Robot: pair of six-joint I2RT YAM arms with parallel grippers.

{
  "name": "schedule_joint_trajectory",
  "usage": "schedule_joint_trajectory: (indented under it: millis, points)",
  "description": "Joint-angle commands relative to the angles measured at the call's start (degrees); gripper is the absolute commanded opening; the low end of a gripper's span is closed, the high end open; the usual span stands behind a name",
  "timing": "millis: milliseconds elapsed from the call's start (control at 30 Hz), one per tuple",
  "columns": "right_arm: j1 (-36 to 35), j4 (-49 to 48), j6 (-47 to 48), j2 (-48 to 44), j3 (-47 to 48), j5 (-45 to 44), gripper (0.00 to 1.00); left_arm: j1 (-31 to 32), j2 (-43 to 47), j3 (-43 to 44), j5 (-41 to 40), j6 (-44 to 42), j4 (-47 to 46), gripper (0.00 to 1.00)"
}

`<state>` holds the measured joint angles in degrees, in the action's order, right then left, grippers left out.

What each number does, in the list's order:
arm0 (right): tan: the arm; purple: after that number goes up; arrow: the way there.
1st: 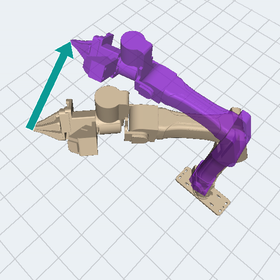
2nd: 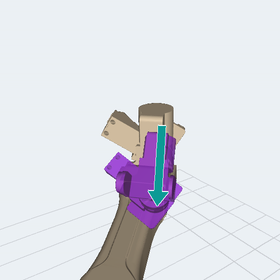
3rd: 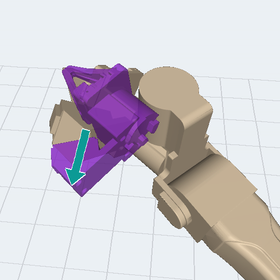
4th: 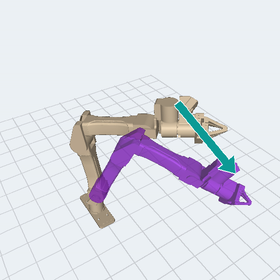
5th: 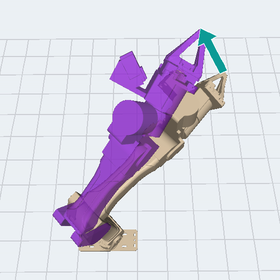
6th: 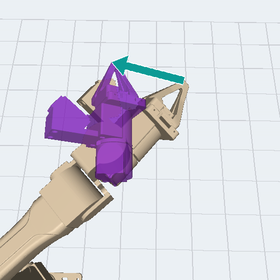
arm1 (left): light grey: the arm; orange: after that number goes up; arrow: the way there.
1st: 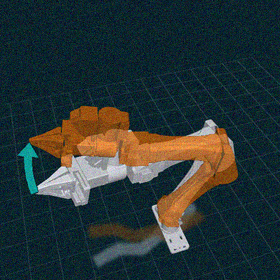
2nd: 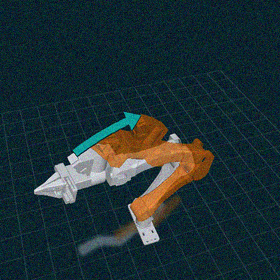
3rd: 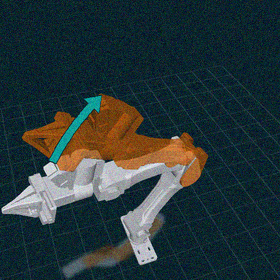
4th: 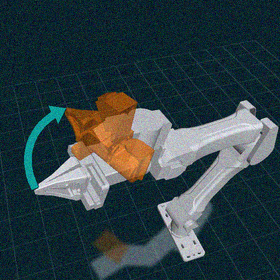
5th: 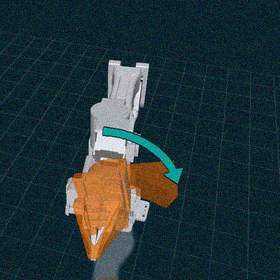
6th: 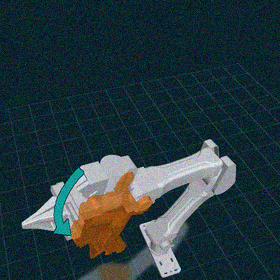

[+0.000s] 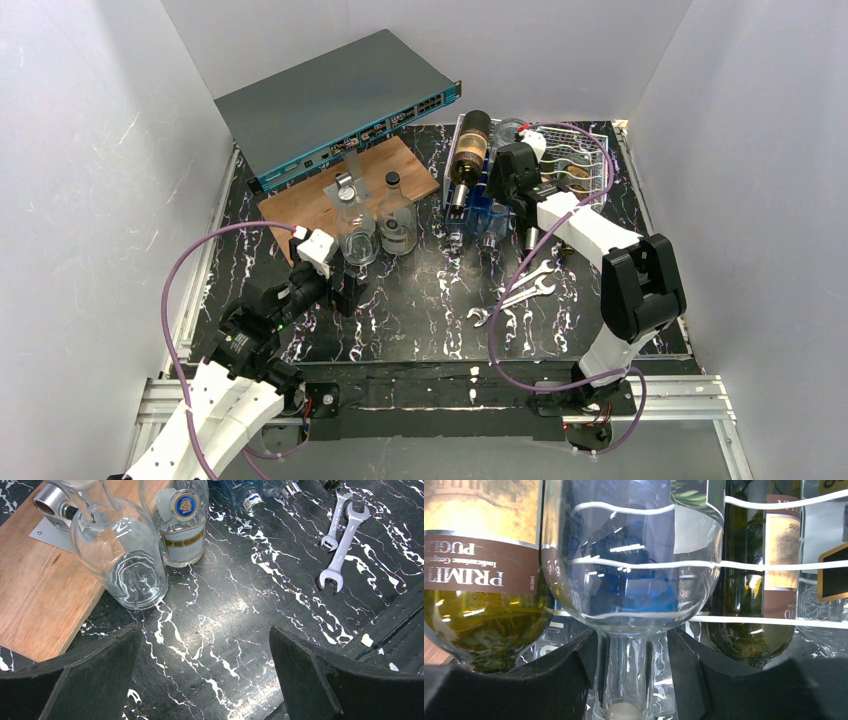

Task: Take the wine bottle off the wine rack
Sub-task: Pick up the wine bottle from the wine rack.

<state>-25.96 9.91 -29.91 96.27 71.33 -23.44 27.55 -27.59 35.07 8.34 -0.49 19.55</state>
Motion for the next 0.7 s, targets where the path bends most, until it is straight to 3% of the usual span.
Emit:
schedule_joint_trajectory:
  millis: [0, 400, 667]
  points:
    - [0.2, -1.8, -1.4, 1.0, 1.0, -0.6, 0.59, -0.2, -0.2, -0.7, -0.1, -0.9, -0.1, 0.98]
    - [0.7, -1.9, -1.8, 1.5, 1.3, 1.0, 0.58, -0.2, -0.4, -0.7, 0.0, -0.9, 0.0, 0.98]
    - [0.9, -3.4, -0.8, -1.0, -0.3, 2.6, 0.28, -0.2, -0.4, -0.7, 0.1, -1.0, 0.0, 0.98]
